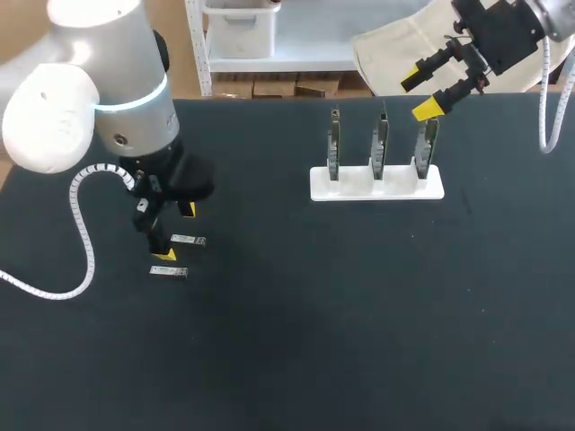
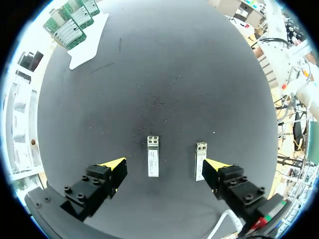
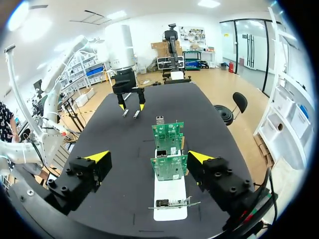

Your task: Pick up the optical module with the left hand, and insert it into the network port with the right hand.

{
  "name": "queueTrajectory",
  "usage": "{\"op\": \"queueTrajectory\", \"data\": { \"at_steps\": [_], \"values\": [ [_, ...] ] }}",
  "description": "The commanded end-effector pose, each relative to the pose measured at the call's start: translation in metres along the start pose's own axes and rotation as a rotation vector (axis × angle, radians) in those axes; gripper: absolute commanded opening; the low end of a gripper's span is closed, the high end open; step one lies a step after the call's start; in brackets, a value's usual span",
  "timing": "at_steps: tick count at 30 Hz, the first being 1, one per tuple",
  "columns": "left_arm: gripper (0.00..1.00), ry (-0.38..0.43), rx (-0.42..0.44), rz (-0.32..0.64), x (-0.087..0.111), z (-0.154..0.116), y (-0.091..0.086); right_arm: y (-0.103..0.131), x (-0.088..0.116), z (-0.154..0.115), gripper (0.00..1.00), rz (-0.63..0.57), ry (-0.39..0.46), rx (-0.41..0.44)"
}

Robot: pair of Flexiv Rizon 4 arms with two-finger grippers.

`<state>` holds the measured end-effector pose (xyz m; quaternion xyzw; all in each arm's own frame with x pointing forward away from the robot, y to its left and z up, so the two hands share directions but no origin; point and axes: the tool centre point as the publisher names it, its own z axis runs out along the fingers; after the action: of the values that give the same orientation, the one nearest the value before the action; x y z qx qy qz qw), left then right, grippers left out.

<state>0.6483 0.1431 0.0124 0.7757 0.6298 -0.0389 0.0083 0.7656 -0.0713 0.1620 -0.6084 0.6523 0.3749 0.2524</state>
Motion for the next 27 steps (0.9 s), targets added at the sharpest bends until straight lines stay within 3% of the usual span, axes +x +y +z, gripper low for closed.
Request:
{"op": "queueTrajectory", "data": {
  "at_steps": [1, 6, 27],
  "values": [
    [1.00, -0.015, 0.023, -0.008, 0.001, 0.005, 0.002, 0.003, 0.001, 0.000, 1.00, -0.001, -0.001, 0.007],
    [1.00, 0.030, 0.021, -0.027, 0.009, 0.010, 0.006, 0.003, 0.001, 0.000, 1.00, -0.001, -0.001, 0.007],
    [1.00, -0.002, 0.038, -0.086, 0.006, 0.015, 0.018, 0.003, 0.001, 0.000, 1.00, -0.001, -0.001, 0.007]
  ]
}}
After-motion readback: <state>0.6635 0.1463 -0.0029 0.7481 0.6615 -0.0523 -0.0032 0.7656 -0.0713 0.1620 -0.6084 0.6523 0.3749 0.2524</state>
